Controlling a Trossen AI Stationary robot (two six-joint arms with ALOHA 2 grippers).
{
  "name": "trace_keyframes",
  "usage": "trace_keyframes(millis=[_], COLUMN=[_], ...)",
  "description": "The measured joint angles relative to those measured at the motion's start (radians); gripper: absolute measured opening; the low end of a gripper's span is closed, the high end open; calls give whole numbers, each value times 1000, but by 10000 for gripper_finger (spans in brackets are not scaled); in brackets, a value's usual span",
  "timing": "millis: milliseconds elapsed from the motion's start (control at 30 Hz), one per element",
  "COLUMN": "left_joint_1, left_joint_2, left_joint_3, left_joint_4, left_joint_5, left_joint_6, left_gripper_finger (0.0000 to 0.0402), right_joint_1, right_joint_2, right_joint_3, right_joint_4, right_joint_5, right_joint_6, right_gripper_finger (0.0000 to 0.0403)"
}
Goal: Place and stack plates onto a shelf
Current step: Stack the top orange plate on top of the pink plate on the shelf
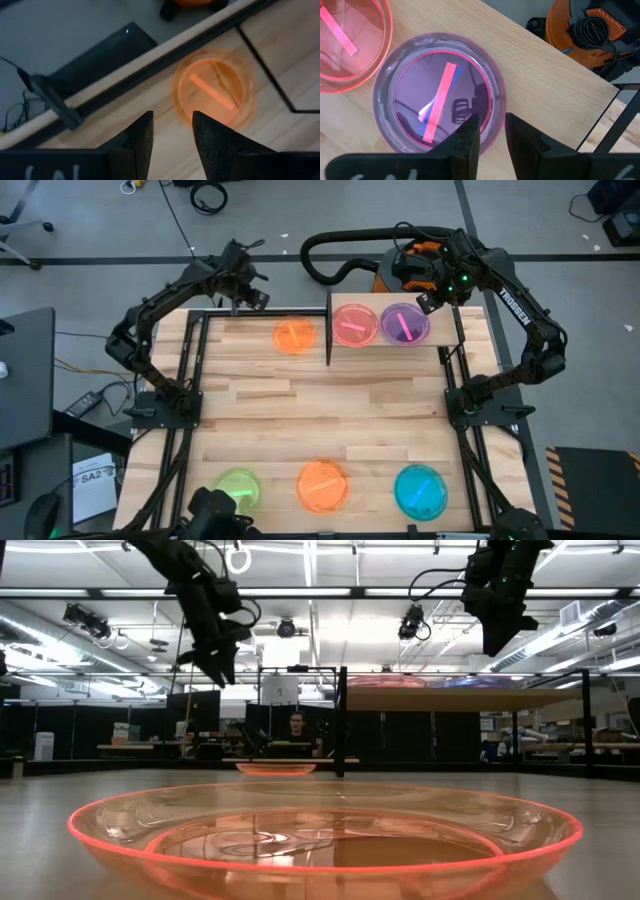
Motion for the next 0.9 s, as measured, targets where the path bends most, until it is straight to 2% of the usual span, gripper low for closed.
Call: trace_keyframes(millis=[167, 400, 567, 900], left_joint_1=[9, 5, 4, -6], left_joint_2=[0, 0, 0, 0], left_joint_3=[-107, -276, -366, -485], left_joint_4=[60, 269, 396, 545], left_joint_5=[42, 137, 145, 144], left_joint_6=[-2, -88, -161, -259], left_gripper_finger=[144, 144, 144, 144], right_joint_1=[0, 0, 0, 0], right_joint_2=[0, 0, 0, 0], right_joint_3=[0, 0, 0, 0], right_joint_4=[10, 56, 61, 60], right_joint_5=[0, 0, 0, -1], right_joint_6=[0, 0, 0, 0], right_gripper_finger=[98, 98, 98, 98])
